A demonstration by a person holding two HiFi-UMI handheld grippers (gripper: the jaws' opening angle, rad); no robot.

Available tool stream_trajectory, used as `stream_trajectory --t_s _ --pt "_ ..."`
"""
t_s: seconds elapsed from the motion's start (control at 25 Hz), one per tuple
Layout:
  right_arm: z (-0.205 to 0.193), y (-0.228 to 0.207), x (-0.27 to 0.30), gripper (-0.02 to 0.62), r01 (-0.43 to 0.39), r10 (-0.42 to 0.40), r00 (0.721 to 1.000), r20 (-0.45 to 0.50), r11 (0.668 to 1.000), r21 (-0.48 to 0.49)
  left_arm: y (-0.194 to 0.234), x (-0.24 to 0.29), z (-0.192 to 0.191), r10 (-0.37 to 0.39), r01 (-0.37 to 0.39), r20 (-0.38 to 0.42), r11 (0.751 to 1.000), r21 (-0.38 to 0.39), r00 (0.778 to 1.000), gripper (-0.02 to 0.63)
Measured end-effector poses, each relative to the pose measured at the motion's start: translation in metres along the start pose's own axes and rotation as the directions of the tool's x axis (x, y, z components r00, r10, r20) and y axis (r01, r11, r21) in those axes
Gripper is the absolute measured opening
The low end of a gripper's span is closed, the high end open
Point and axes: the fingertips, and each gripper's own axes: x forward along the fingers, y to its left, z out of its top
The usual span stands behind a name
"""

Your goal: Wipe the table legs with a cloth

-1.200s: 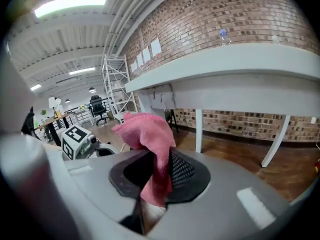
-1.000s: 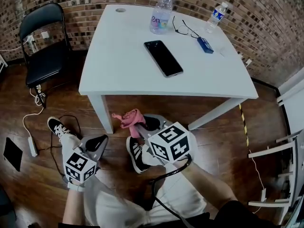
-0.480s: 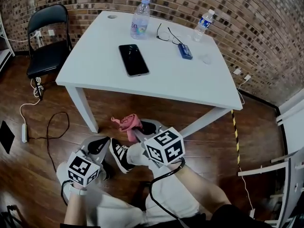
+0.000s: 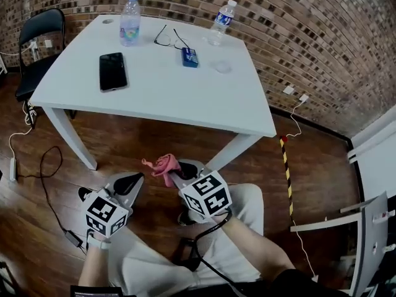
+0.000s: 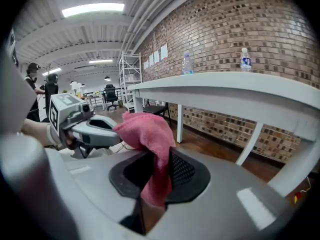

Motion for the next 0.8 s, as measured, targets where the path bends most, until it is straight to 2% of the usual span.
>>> stream_trajectory --t_s 0.2,0.36,0.6,0.8 --pt "-0.041 -0.058 -0.059 0.054 0.037 -0.037 0.999 -0.004 0.999 -0.028 -0.059 0.077 0.010 -0.063 0.063 -0.020 0.998 0.019 0.998 0.000" --pt "-0.070 -0.120 -0.103 0.054 0.087 -0.087 0.996 0.019 0.996 0.030 -0.102 0.140 0.020 -0.104 0.108 -0.058 0.993 0.053 0.993 0.000" --pt "-0.107 -0.206 -0.166 0.054 0.165 -0.169 0.985 0.030 0.982 0.088 -0.149 0.222 0.030 -0.114 0.120 -0.068 0.989 0.087 0.991 0.000" --pt "-0.115 -0.239 -0.181 0.054 0.222 -0.222 0.975 0.017 0.975 0.027 -0.167 0.257 0.043 -0.118 0.119 -0.032 0.992 0.048 0.992 0.000"
